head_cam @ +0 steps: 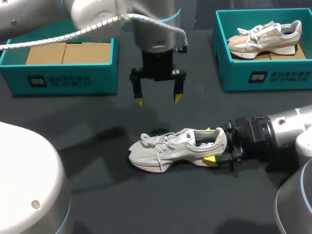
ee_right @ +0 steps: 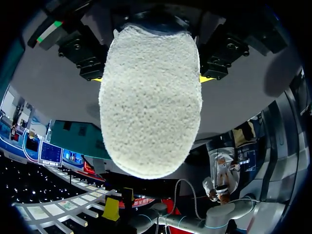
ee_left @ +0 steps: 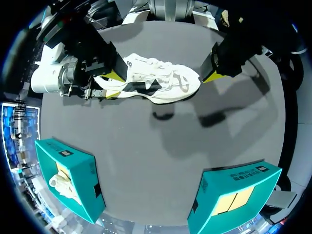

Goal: Take the shoe out of the shoebox, open the shoe tongue, remove and reinsert the insole, then place the shoe into the shoebox

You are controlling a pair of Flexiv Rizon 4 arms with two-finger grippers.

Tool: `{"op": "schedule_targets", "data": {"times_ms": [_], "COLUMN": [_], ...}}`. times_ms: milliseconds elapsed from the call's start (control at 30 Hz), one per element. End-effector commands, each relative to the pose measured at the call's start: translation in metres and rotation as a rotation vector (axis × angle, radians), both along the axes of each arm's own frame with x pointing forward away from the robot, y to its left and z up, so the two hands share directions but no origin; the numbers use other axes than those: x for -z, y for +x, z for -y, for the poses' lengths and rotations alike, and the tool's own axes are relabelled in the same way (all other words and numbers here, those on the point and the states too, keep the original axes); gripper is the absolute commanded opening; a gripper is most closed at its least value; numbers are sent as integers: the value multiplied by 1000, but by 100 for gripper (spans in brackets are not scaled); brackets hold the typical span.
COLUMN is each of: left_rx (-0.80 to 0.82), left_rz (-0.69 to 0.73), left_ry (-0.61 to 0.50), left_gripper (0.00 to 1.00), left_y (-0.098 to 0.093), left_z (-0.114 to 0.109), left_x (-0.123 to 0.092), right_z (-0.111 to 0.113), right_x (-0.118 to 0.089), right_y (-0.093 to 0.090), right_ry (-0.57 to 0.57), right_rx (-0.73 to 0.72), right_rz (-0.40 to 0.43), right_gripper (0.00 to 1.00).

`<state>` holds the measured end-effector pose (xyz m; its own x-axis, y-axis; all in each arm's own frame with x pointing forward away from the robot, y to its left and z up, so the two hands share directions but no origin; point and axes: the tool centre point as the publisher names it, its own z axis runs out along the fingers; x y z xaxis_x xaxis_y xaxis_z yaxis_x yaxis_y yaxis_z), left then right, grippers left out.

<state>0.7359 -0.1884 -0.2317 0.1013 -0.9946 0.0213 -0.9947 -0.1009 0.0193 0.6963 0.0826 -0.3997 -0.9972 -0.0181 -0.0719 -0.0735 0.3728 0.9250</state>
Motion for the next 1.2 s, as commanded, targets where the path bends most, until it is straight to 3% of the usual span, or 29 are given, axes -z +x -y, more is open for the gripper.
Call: {"op": "schedule_targets", "data": {"times_ms": [33,233,600,867,1200], "left_rx": [1,1,-53,-31,-29], "left_rz": [-7,-7,-82,-96,-128], "left_ry": [11,11,81,125,153], "left_gripper": [100,100,100,100,100], "left_y": [4,4,-16,-23,-31], "left_z": [8,8,51,73,82], "left_x": [2,2,16,41,61], "right_z": [0,0,0,0,0], "right_x": [-1,-1,-1,-1,-1], "right_y": [-1,-1,-1,-1,-1], "right_ry": [-3,-3,-3,-3,-3], "right_rx": [2,2,2,2,2], "right_rz": [2,2,2,2,2], "right_gripper": [0,0,0,0,0]}}
